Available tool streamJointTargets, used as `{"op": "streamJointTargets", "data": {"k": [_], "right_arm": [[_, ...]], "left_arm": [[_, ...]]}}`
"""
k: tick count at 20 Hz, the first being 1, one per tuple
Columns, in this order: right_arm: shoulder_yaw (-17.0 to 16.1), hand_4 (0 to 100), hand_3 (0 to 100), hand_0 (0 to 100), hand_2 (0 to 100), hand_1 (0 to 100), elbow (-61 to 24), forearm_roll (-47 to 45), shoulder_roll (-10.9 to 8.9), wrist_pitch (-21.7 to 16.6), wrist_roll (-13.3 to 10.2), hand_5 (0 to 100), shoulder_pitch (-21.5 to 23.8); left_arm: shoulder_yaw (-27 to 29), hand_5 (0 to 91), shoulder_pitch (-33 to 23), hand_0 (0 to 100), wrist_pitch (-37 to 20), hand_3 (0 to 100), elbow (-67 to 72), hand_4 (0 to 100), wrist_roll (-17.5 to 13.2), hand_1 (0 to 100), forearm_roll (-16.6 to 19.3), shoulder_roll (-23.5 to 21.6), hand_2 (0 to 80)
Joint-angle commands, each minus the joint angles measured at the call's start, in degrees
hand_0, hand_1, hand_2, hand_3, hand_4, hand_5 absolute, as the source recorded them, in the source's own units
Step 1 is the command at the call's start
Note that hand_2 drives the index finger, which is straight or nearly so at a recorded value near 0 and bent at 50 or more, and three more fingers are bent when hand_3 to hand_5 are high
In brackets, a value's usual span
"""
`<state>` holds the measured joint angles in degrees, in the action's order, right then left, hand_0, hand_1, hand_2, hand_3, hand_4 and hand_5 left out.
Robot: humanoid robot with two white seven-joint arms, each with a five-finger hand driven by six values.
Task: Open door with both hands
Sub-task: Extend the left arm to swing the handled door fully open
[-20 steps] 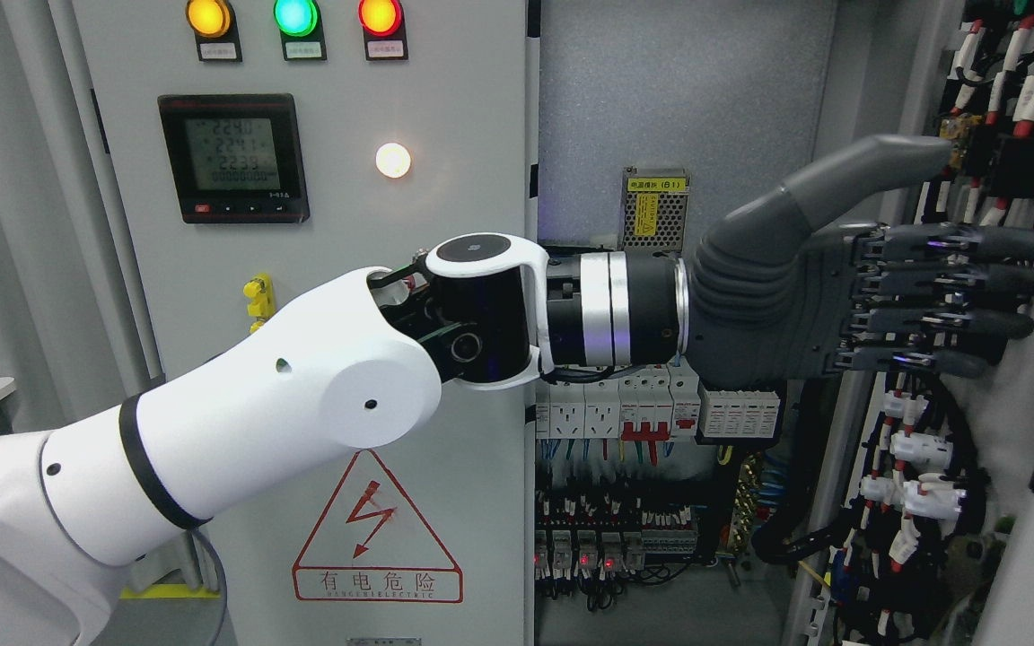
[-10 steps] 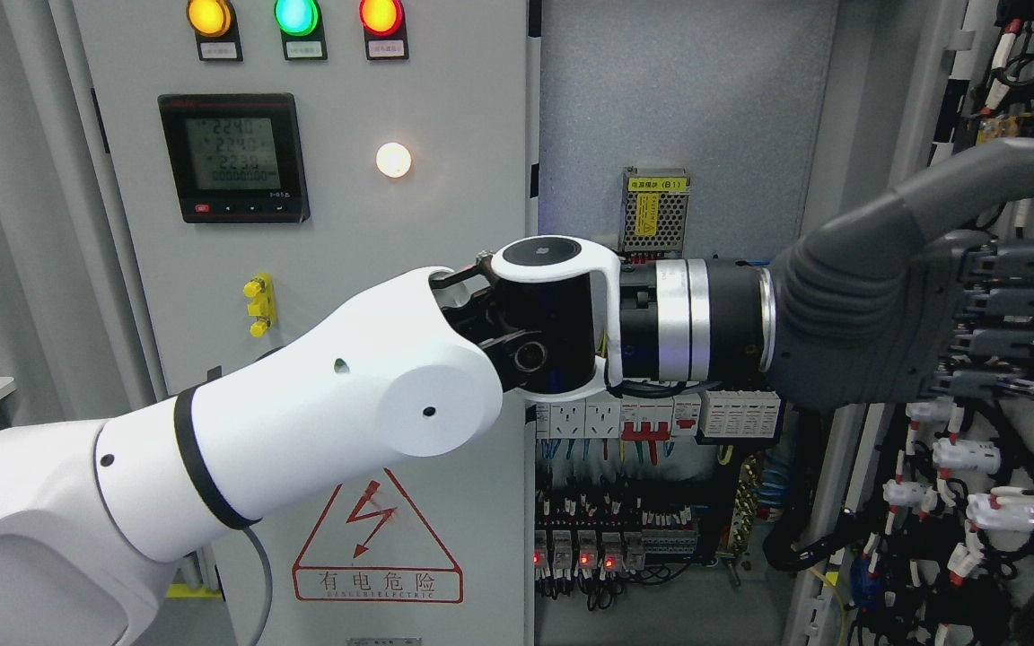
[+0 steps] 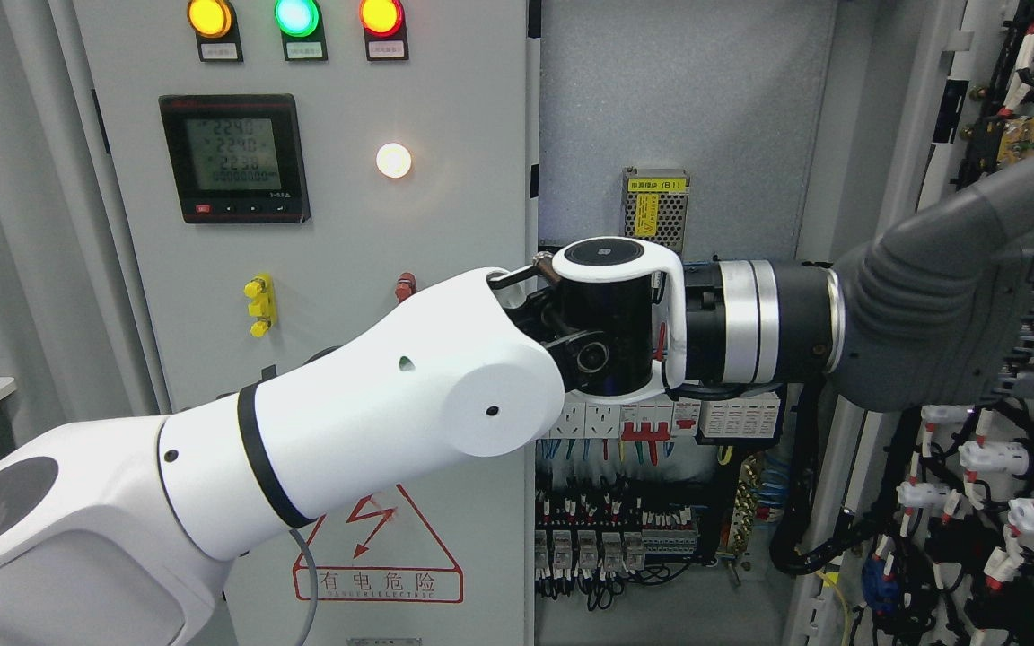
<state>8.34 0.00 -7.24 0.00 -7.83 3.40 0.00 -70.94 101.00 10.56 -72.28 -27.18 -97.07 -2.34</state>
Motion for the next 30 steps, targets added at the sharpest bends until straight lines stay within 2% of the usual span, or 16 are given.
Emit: {"op": "streamJointTargets", "data": {"k": [1, 26, 30], "right_arm": [[0.01, 0, 0, 22, 0, 0, -1.93, 0.03, -0.18, 0.01, 0.03, 0, -1.58], [0.01, 0, 0, 22, 0, 0, -1.93, 0.03, -0.18, 0.01, 0.03, 0, -1.58], [0.01, 0, 0, 22, 0, 0, -1.93, -0.06, -0.18, 0.01, 0.03, 0, -1.58]], "left_arm": [[-0.25, 0.0, 0.08, 29, 0.26, 3, 2.59, 3, 0.02, 0, -0.58, 2.34, 2.7], [1.16, 0.0, 0.08, 29, 0.17, 3, -1.45, 3, 0.11, 0, -0.23, 2.34, 2.7], [2.55, 0.0, 0.08, 29, 0.26, 3, -3.64, 4, 1.24, 0, -0.23, 1.21, 2.7]]}}
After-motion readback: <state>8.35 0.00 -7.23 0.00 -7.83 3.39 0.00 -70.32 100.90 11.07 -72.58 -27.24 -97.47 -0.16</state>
